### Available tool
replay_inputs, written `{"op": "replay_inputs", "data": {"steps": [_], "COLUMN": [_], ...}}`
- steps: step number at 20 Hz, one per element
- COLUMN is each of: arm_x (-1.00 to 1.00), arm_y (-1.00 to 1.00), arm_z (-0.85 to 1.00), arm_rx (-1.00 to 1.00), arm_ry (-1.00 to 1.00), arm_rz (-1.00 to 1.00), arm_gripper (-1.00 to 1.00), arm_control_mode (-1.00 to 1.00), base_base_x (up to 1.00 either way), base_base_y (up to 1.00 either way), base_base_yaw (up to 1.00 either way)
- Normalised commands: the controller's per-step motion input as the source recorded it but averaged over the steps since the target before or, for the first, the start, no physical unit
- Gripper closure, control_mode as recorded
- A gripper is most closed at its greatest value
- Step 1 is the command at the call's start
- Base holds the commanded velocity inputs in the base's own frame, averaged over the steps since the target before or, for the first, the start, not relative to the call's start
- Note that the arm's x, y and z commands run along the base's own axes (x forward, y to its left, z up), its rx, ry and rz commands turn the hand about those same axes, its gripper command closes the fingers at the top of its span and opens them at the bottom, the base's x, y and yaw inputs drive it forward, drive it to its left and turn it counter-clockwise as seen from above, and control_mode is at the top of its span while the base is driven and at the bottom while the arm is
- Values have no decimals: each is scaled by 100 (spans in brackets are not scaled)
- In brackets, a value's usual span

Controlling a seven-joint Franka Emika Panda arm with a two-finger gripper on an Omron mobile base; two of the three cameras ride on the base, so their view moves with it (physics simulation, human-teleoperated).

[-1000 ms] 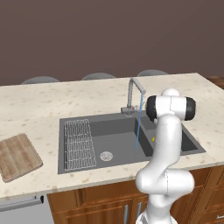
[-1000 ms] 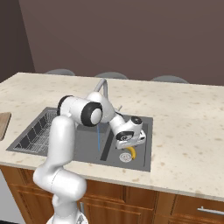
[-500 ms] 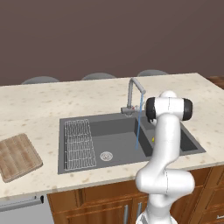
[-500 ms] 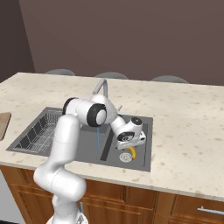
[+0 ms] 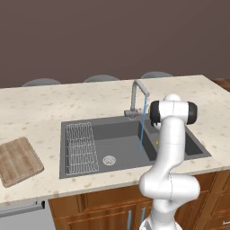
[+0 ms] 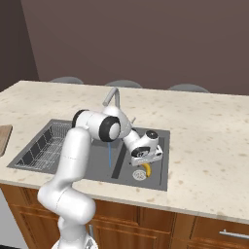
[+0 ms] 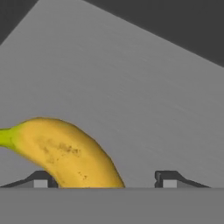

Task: Pick the banana from the sink and place it on the cutting board to airdry. Then turn off the sink faucet.

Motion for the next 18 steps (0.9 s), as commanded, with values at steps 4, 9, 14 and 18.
{"op": "replay_inputs", "data": {"steps": [4,9,14,18], "arm_x": [-1,-22,-31,-35], "arm_y": [3,0,0,0], "arm_z": [-3,15,45,50], "arm_rx": [0,0,-1,-5], "arm_ry": [0,-12,-15,-12], "arm_rz": [0,6,8,7], "arm_gripper": [100,100,100,100], "arm_control_mode": [-100,-100,-100,-100], "base_base_x": [0,0,0,0], "base_base_y": [0,0,0,0], "base_base_yaw": [0,0,0,0]}}
